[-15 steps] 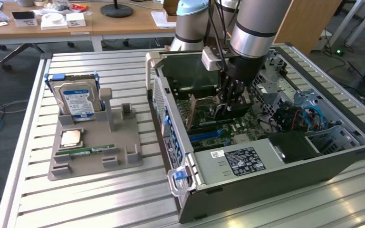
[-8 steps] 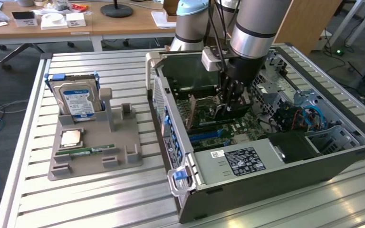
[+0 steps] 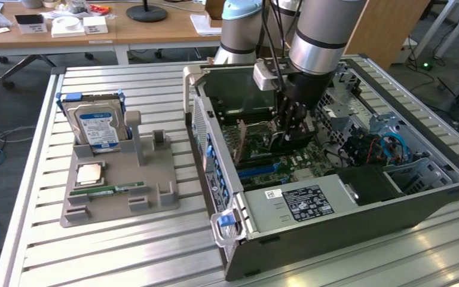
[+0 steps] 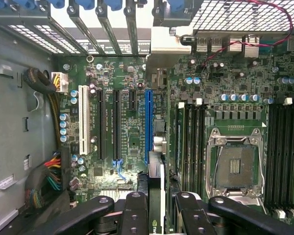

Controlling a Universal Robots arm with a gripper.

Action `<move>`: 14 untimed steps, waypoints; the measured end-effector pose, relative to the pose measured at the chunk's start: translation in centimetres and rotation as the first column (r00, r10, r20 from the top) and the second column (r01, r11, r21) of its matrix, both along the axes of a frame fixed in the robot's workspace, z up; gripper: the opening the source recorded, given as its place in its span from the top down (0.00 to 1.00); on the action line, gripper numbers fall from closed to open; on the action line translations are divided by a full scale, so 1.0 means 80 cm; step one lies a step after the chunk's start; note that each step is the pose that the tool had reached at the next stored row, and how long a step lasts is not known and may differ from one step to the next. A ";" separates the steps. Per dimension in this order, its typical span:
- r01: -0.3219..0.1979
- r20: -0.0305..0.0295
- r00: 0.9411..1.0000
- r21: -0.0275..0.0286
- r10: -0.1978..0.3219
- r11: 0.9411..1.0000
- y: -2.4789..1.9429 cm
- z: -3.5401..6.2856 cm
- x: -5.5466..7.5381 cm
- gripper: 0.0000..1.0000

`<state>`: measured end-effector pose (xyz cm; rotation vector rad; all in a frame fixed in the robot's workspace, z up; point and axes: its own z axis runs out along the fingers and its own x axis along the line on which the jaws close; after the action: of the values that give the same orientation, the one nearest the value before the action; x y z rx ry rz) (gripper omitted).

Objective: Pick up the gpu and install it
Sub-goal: 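Insert the gpu into the slot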

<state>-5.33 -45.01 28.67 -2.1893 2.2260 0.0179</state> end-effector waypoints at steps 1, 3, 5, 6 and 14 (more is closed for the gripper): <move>0.000 0.000 1.000 0.000 0.000 1.000 0.0000 -0.001 0.000 0.74; 0.000 0.000 1.000 0.000 0.000 1.000 0.0000 -0.001 0.000 0.74; 0.000 0.000 1.000 0.000 0.000 1.000 0.0000 -0.001 0.000 0.74; 0.000 0.000 1.000 0.000 0.000 1.000 0.0000 -0.001 0.000 0.74; 0.000 0.000 1.000 0.000 0.000 1.000 0.0000 -0.002 -0.002 0.74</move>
<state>-5.46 -45.01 28.55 -2.1895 2.2259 0.0179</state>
